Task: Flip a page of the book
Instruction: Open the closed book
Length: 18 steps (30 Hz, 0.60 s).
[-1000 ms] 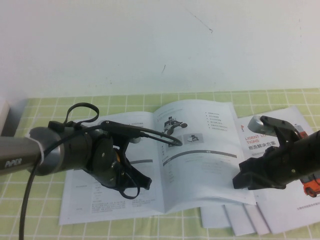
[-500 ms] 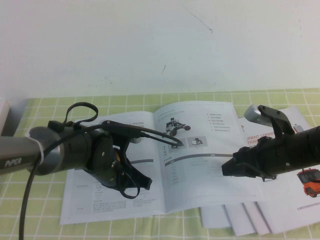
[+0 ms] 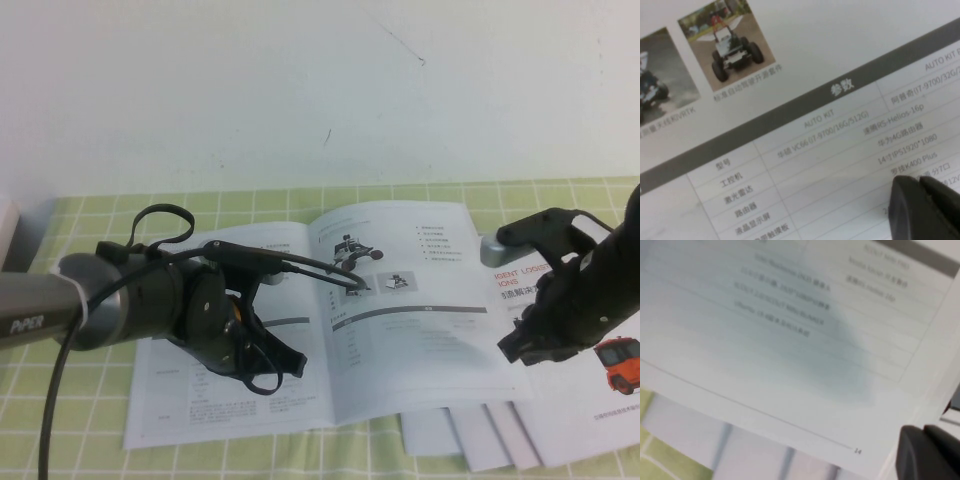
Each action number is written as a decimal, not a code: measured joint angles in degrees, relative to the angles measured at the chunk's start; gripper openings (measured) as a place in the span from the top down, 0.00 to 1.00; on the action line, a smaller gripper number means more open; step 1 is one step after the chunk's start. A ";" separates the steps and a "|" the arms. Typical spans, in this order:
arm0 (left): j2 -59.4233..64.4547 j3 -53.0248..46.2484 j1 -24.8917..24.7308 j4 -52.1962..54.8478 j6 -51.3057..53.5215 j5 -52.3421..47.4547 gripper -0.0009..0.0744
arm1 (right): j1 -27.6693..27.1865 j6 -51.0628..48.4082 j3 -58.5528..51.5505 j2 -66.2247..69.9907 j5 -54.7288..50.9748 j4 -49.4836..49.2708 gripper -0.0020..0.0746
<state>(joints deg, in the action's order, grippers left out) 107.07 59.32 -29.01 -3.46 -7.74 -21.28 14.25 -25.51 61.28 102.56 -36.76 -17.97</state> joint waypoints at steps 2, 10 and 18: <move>0.00 0.00 0.00 -0.70 0.68 0.25 0.99 | 1.93 4.96 0.00 0.00 0.42 5.71 0.97; 0.05 0.00 0.00 -2.38 2.35 0.80 0.99 | 2.61 9.51 0.00 0.24 2.80 5.62 0.96; 0.05 0.00 0.00 -2.66 2.35 1.13 0.99 | -1.16 8.85 0.00 0.33 1.19 -0.66 0.54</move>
<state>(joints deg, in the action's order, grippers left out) 107.12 59.32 -29.01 -6.11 -5.39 -20.16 13.09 -16.67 61.28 102.89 -35.57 -18.63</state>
